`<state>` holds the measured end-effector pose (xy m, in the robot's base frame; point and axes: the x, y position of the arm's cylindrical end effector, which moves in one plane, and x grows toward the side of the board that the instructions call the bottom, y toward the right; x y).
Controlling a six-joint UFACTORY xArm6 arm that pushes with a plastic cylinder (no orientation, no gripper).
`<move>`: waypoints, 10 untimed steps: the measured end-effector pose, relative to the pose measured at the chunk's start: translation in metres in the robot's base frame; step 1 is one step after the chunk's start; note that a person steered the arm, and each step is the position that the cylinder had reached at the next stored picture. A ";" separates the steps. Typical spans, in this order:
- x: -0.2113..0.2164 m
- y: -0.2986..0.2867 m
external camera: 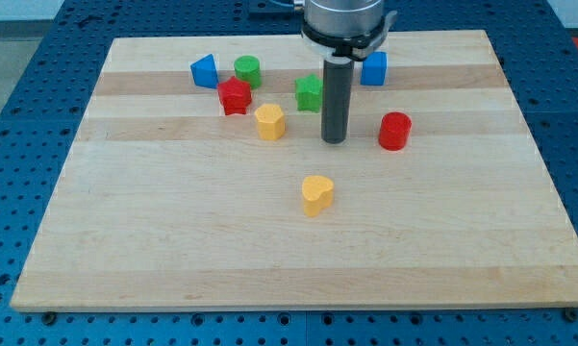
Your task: Push red circle to the center
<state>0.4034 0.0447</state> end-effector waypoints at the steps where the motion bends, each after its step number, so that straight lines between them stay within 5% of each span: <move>1: -0.022 0.008; 3: -0.035 0.096; 5: -0.021 0.106; 10: 0.034 0.006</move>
<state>0.4375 0.0506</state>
